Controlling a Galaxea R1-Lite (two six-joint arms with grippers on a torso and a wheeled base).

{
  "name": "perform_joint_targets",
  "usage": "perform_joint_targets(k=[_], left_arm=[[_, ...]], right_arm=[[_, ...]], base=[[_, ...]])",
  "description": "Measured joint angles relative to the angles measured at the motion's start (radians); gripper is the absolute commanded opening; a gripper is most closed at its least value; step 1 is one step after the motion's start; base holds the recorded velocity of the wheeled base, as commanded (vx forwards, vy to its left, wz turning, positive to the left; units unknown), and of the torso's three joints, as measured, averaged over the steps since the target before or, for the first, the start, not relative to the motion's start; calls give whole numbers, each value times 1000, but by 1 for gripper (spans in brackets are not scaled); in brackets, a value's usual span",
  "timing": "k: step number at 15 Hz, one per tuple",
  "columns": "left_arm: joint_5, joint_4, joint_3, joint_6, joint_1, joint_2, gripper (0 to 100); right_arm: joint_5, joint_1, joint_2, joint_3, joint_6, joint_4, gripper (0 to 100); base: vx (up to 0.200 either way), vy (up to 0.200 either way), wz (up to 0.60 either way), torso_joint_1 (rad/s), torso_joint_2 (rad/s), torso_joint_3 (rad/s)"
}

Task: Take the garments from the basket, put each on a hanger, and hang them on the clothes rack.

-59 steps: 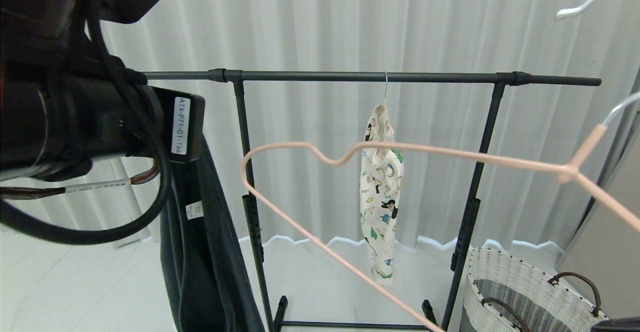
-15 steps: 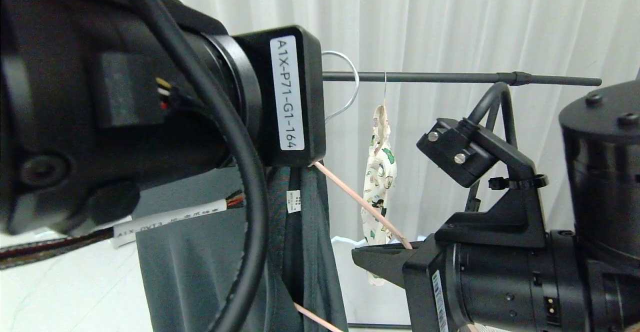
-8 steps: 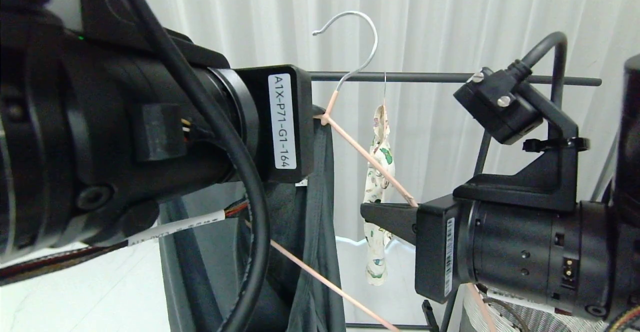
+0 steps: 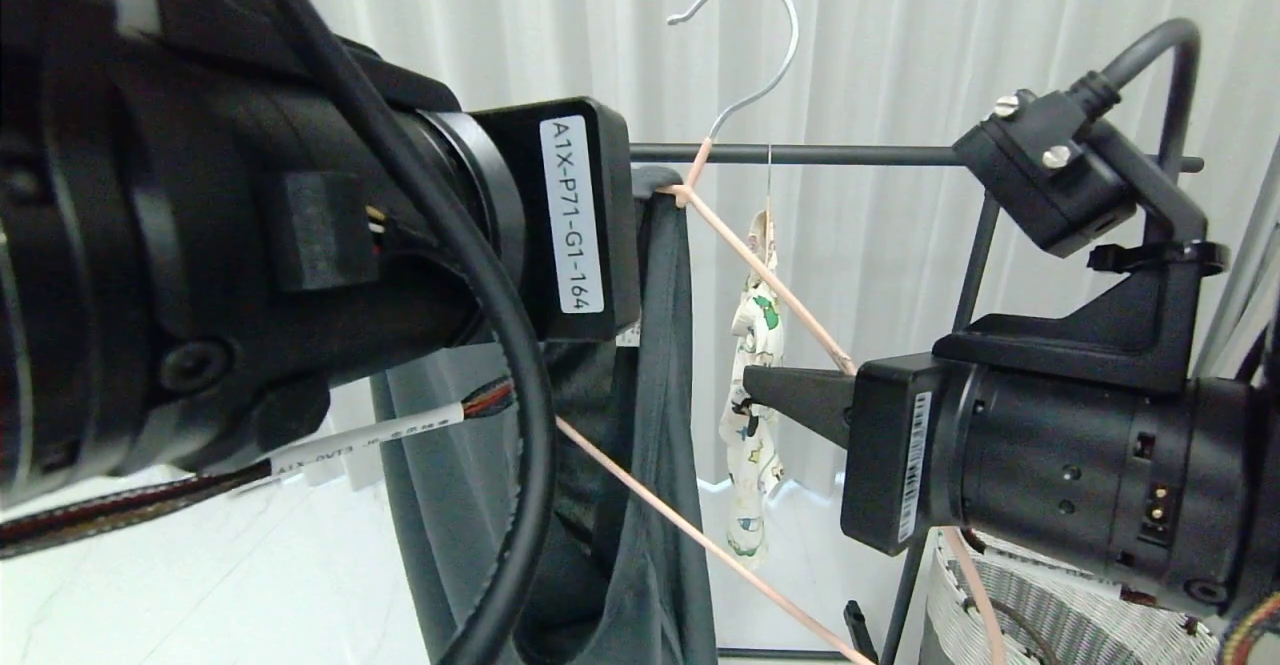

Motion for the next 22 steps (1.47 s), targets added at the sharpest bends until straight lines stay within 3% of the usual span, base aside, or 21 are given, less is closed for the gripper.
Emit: perform_joint_targets(k=[6, 9, 12, 15, 18, 22], left_arm=[[0, -32, 2, 0, 0, -25, 100], [-2, -40, 29, 0, 0, -47, 100], [-4, -40, 111, 9, 6, -93, 100], [-31, -39, 241, 75, 40, -180, 100], [-193, -40, 322, 204, 66, -278, 100], [-426, -80, 417, 423, 117, -371, 100]], right_arm=[[-3, -35, -42, 34, -96, -98, 0], [2, -55, -64, 112, -179, -191, 0], [4, -61, -98, 183, -241, -269, 0], [31, -61, -164, 272, -313, -278, 0], [103, -61, -267, 375, -383, -279, 0], [203, -45, -378, 457, -402, -274, 0]], base=[[0, 0, 0, 0, 0, 0], [0, 0, 0, 0, 0, 0], [0, 0, 0, 0, 0, 0], [0, 0, 0, 0, 0, 0], [0, 0, 0, 0, 0, 0], [0, 0, 0, 0, 0, 0]])
